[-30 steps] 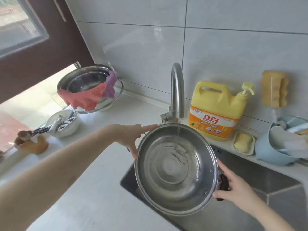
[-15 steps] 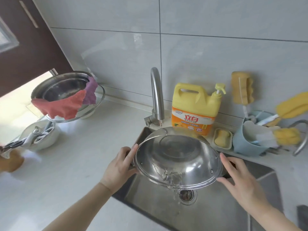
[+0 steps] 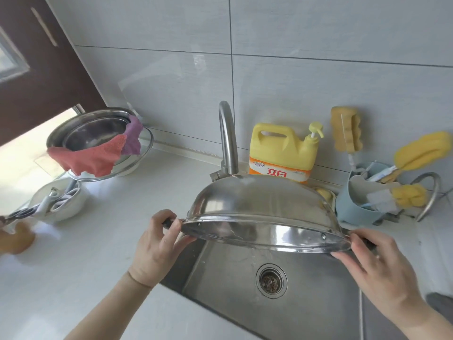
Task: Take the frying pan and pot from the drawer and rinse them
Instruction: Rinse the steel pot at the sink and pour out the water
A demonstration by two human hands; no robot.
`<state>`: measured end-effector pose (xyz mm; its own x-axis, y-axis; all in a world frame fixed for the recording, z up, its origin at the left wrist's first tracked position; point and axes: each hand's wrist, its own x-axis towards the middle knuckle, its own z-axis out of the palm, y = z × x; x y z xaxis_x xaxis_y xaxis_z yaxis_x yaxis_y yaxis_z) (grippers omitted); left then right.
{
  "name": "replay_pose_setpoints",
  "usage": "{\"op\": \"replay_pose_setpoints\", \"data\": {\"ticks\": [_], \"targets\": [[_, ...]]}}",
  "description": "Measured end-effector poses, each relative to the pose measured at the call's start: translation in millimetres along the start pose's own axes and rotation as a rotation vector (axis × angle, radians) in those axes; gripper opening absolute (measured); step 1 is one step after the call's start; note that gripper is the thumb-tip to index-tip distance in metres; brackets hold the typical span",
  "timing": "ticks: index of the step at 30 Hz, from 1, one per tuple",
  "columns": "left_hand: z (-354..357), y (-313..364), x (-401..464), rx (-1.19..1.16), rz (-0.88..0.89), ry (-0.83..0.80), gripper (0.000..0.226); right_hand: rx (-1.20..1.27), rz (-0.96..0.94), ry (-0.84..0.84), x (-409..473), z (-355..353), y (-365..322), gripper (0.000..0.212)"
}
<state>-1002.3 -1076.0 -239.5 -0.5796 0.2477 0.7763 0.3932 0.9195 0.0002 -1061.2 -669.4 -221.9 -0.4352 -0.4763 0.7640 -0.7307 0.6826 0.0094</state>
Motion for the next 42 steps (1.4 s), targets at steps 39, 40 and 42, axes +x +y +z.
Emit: {"op": "replay_pose_setpoints", "data": {"ticks": [39, 40, 42], "targets": [[283, 47, -73, -0.369, -0.423, -1.594, 0.138, 0.425, 1.045, -1.192, -215, 119, 55, 0.154], [286, 47, -76, -0.364, -0.436, -1.606, 0.138, 0.426, 1.049, -1.204, -219, 122, 56, 0.154], [289, 46, -80, -0.363, -0.447, -1.621, 0.137, 0.437, 1.056, -1.215, -225, 128, 58, 0.153]]}}
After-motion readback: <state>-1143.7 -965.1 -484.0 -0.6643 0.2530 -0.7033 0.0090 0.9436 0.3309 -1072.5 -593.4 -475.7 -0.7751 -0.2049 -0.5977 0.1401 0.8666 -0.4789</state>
